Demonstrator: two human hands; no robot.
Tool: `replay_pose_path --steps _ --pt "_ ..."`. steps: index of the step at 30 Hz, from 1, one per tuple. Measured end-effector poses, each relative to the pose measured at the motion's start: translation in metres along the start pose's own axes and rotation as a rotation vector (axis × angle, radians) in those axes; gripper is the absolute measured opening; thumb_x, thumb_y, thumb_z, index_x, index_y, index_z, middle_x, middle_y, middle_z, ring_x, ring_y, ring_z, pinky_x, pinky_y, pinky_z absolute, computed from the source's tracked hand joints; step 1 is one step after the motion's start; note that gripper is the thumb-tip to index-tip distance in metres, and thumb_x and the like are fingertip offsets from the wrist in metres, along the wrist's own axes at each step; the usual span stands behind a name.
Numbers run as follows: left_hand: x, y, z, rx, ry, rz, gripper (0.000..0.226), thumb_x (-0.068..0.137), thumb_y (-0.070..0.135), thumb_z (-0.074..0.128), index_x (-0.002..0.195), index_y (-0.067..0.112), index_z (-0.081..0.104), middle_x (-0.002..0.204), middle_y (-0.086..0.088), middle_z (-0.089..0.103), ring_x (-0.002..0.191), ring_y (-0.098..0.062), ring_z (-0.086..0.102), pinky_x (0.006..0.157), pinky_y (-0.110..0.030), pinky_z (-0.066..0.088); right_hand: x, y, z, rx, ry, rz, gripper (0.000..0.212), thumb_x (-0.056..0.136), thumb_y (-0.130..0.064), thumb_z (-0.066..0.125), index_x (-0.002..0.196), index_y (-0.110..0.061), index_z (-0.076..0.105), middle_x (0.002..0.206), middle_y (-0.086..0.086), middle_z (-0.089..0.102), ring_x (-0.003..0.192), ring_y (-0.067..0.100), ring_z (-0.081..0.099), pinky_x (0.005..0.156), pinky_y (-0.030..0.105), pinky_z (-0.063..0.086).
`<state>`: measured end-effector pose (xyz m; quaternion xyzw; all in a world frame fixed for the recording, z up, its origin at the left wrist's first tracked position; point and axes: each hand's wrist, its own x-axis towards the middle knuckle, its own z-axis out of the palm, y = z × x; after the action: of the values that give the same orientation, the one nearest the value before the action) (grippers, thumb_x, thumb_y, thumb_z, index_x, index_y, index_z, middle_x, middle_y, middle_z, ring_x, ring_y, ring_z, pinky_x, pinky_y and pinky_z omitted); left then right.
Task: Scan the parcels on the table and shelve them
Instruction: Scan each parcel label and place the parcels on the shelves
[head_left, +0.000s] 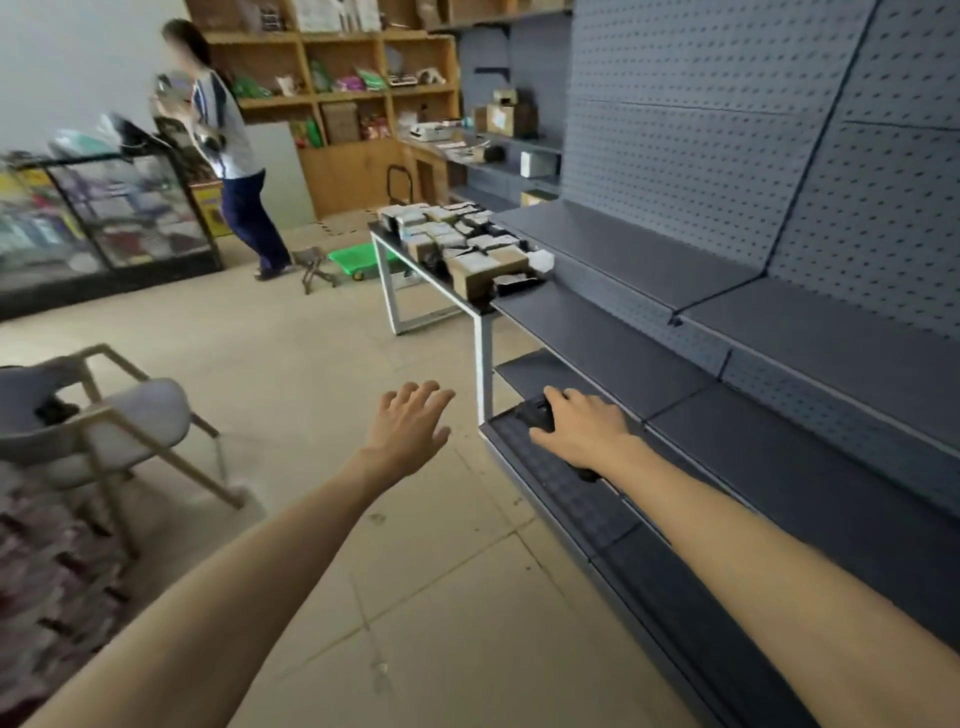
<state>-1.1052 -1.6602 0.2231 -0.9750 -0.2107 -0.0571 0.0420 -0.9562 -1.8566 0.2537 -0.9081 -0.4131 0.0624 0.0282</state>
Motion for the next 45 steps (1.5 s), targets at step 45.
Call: replay_pose_path --steps 45 --pt "0.751 -0.62 0.155 -0.048 -0.258 -0.34 0.051 0.097 0.04 0.055 0.144 0.028 0.041 0.145 -0.002 0.044 0.13 -0.028 0.044 0.103 -0.042 0.037 1.035 -0.228 -0.054 -0.051 -0.101 -0.228 0.06 0.092 -0.058 0.051 0.135 -0.017 0.046 0.133 0.011 0.055 0.118 0.034 0.056 0.085 0.041 0.045"
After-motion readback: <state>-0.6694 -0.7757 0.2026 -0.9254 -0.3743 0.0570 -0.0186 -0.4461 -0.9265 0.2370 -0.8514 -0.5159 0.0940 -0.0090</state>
